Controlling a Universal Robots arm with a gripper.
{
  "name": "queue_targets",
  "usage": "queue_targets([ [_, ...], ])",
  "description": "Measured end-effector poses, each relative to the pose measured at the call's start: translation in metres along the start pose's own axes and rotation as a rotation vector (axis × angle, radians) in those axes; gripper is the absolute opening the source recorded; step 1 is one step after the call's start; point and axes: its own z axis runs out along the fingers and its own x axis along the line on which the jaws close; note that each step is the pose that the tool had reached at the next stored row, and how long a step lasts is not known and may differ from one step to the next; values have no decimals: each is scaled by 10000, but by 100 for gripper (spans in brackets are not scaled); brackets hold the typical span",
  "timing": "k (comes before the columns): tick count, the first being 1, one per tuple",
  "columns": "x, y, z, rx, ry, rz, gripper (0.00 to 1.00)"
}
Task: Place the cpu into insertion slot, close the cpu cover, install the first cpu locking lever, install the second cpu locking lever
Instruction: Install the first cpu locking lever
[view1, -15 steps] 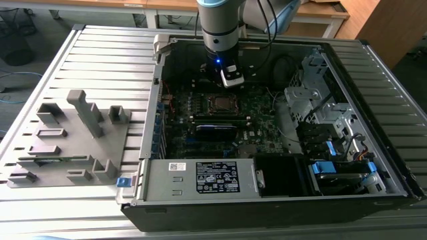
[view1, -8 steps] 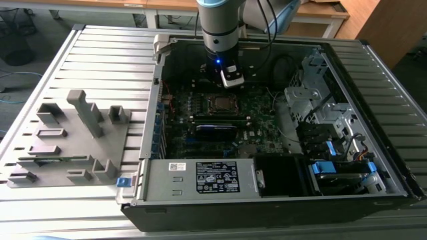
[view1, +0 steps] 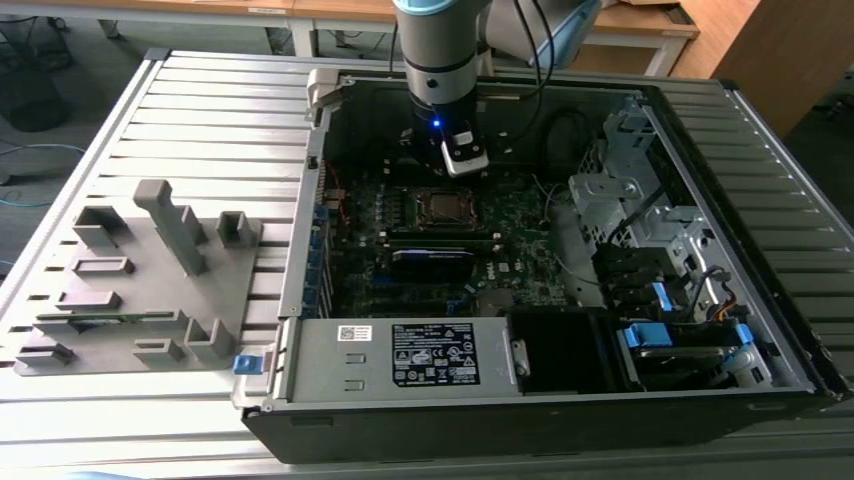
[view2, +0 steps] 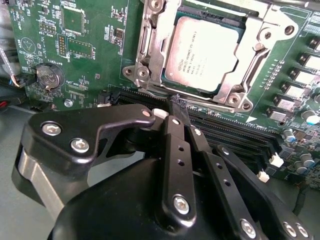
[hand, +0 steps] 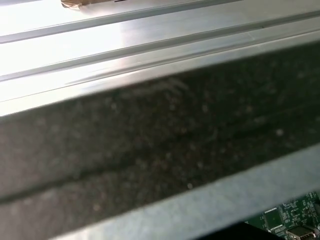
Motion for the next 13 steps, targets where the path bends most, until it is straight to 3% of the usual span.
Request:
queue_targets([
  [13,4,-5,23,35,-8,-13,11],
])
